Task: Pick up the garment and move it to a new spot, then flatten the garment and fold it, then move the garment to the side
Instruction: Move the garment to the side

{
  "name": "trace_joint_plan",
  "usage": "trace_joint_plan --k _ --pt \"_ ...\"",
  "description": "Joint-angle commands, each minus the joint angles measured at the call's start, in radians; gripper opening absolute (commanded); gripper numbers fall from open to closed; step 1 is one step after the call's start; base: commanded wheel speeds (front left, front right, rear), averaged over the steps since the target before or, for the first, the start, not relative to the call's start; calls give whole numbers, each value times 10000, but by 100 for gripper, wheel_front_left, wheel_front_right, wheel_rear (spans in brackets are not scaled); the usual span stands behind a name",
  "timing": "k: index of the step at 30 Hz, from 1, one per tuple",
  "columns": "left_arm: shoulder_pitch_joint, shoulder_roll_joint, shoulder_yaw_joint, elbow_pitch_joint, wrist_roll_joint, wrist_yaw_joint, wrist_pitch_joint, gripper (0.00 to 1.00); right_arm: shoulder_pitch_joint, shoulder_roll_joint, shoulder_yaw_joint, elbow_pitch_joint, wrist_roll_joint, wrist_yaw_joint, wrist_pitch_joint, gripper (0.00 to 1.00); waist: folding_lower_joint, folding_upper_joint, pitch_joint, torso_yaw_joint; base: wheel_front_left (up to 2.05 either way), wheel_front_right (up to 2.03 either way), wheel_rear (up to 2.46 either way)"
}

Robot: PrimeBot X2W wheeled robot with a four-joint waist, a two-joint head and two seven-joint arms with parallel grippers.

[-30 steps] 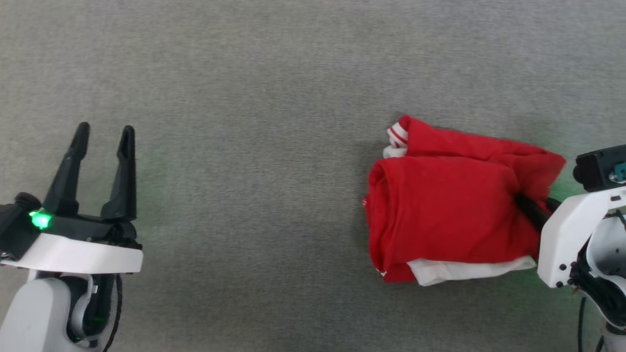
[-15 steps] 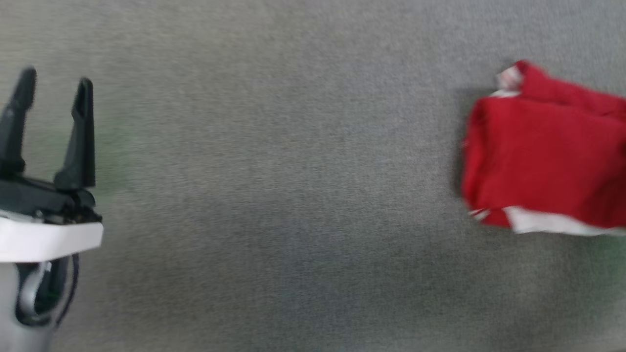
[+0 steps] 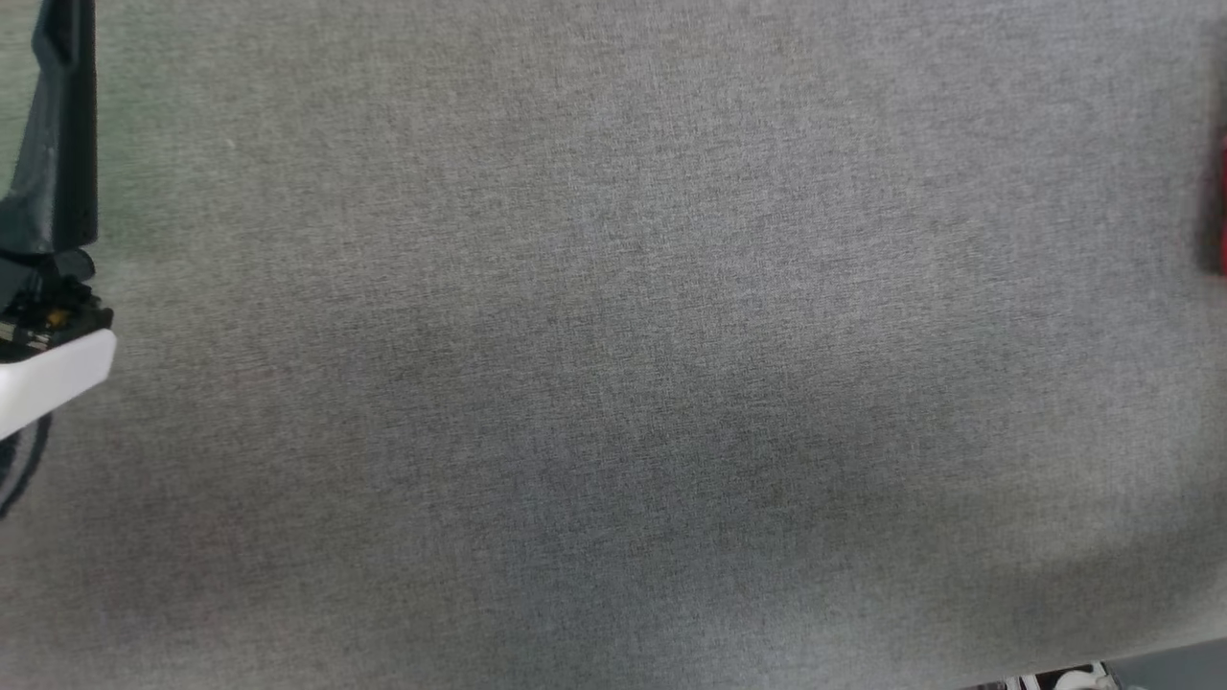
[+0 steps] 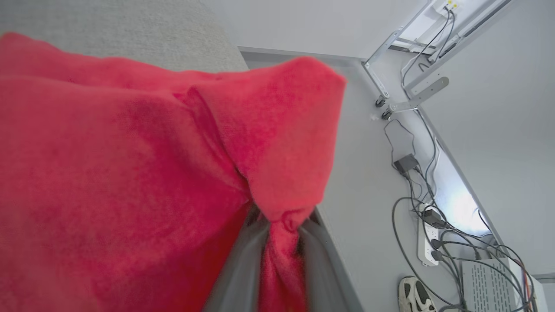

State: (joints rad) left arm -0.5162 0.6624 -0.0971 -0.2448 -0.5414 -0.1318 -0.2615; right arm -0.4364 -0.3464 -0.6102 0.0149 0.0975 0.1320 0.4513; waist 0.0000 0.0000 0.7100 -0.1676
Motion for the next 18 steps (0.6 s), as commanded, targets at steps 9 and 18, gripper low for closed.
trace_joint_plan --k 9,18 --pt "-396 769 -312 -312 -70 25 -46 100 -1332 382 -817 1285 -1574 -27 -1297 0 0 0 442 -248 0 0 0" --pt "-227 1038 -335 -350 -156 25 -46 100 -2199 669 -940 2368 -2031 -27 -2077 0 0 0 659 -371 0 0 0"
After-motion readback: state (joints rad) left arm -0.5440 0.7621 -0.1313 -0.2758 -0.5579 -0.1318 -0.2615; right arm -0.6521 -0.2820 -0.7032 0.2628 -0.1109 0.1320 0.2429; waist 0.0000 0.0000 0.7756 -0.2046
